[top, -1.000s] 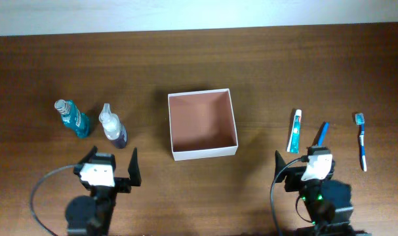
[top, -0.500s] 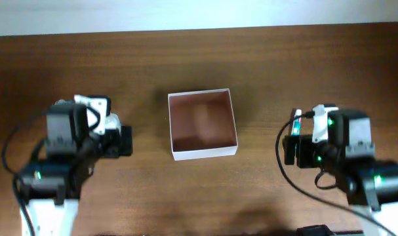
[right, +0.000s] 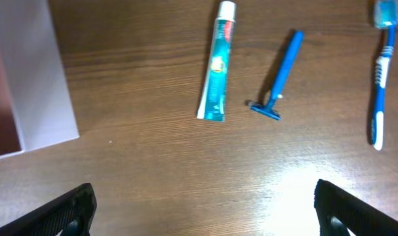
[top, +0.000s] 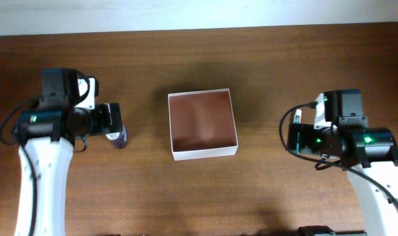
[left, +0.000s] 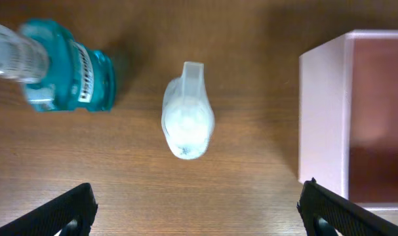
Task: Pack container
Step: 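Move the left gripper over the clear soap pump bottle and grasp it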
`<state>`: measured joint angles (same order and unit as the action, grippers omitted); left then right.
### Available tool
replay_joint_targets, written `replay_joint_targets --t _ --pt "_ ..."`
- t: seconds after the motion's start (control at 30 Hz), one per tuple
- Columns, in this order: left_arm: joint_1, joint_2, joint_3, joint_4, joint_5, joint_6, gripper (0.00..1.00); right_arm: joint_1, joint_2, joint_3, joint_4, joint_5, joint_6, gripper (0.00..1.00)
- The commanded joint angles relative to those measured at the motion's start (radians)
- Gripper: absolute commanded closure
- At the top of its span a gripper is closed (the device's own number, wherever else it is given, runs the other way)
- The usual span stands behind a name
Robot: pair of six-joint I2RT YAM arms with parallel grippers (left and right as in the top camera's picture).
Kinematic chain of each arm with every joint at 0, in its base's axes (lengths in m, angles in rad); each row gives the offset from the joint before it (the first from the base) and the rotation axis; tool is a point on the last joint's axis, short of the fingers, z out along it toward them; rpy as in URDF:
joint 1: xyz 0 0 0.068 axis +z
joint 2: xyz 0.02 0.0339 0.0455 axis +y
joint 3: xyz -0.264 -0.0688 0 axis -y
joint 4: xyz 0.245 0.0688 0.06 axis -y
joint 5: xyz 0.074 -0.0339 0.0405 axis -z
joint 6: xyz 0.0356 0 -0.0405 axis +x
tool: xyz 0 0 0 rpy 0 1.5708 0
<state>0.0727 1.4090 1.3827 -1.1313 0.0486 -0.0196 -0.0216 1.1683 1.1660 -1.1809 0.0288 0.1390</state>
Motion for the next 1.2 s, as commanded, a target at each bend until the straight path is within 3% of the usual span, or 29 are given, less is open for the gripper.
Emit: replay_joint_targets --t 0.0,0.33,0.5,0.57,0.73,0.93,1.17 --pt "0.002 0.110 0.013 0.023 0.004 0.035 0.01 -0.029 0.002 0.019 -0.002 -0.010 0.020 0.01" --pt "0.002 0.266 0.013 0.118 0.004 0.066 0.01 -0.031 0.002 0.018 -0.010 -0.010 0.019 0.01" --pt "0.002 0.311 0.013 0.126 0.004 0.066 0.11 -0.031 0.002 0.018 -0.011 -0.010 0.020 0.01" --pt "0.002 0.313 0.013 0.132 0.004 0.066 0.24 -0.031 0.002 0.018 -0.013 -0.010 0.019 0.01" --pt "0.002 0.313 0.024 0.147 0.004 0.066 0.38 -0.031 0.002 0.018 -0.014 -0.010 0.020 0.01" --pt "0.002 0.313 0.024 0.160 0.004 0.066 0.41 -0.031 0.002 0.017 -0.014 -0.010 0.020 0.01" --pt "0.002 0.313 0.024 0.166 0.004 0.066 0.50 -0.031 0.002 0.017 -0.017 -0.010 0.020 0.01"
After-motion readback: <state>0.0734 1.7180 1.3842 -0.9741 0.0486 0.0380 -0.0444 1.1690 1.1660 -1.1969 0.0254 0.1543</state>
